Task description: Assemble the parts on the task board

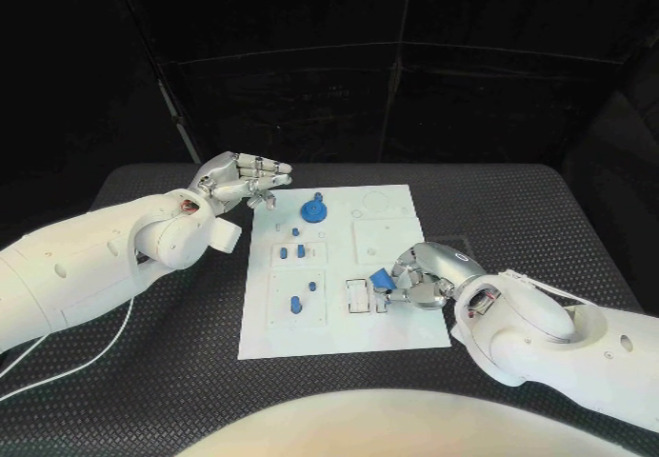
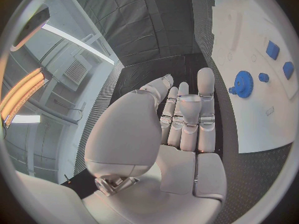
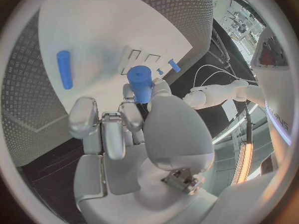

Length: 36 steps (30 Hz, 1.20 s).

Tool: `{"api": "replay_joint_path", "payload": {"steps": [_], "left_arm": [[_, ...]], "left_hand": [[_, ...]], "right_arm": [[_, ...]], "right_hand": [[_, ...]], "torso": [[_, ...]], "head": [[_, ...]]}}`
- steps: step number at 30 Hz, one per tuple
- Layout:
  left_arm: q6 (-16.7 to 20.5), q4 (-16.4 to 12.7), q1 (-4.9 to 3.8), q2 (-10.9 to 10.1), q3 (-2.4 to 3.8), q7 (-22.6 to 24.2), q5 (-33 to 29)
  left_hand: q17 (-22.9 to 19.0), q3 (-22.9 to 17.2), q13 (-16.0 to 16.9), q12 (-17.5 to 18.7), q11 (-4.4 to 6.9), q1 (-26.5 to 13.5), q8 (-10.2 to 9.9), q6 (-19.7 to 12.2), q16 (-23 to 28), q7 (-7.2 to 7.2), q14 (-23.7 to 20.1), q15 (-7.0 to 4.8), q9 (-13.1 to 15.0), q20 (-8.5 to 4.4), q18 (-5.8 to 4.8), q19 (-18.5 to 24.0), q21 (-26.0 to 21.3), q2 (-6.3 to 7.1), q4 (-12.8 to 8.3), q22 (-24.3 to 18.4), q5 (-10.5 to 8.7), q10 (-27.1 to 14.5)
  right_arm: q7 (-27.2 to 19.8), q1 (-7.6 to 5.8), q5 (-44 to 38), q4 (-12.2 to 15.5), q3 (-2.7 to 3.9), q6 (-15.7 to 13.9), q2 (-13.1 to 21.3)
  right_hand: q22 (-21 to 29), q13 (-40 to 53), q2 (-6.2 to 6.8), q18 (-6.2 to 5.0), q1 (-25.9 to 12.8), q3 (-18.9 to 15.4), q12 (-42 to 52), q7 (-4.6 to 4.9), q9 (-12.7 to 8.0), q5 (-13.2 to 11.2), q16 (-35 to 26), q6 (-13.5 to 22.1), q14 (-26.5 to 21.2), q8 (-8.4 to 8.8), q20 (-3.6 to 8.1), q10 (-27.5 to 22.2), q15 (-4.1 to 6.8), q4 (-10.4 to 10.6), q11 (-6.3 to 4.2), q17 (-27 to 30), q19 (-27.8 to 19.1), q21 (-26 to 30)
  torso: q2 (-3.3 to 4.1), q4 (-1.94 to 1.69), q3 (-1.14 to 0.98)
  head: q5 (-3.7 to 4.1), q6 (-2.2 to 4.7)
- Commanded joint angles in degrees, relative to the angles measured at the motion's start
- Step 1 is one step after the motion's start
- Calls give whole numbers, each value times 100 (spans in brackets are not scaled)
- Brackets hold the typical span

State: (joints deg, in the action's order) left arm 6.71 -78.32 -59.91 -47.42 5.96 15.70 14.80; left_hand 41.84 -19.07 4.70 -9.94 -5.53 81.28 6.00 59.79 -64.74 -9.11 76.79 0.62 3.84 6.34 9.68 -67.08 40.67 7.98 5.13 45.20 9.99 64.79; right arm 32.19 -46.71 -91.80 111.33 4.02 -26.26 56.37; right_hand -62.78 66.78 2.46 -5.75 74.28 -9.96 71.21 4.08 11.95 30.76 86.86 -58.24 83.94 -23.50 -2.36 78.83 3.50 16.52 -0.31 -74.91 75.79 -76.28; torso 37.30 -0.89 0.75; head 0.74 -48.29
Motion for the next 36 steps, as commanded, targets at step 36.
{"api": "replay_joint_path", "payload": {"steps": [36], "left_arm": [[-49,-30,-4,3,5,10,-27]], "left_hand": [[-14,18,-10,-32,8,-24,-33,-40,28,-13,-38,0,0,15,72,16,-40,-39,41,-14,-14,-50]], "right_arm": [[354,-11,339,-510,5,540,-690]], "right_hand": [[101,51,91,18,-1294,-258,-150,-28,132,-1941,-6,-71,445,-112,-4,25,56,39,-13,-673,-53,31]], "torso": [[7,1,2]], "head": [[-105,-46]]}}
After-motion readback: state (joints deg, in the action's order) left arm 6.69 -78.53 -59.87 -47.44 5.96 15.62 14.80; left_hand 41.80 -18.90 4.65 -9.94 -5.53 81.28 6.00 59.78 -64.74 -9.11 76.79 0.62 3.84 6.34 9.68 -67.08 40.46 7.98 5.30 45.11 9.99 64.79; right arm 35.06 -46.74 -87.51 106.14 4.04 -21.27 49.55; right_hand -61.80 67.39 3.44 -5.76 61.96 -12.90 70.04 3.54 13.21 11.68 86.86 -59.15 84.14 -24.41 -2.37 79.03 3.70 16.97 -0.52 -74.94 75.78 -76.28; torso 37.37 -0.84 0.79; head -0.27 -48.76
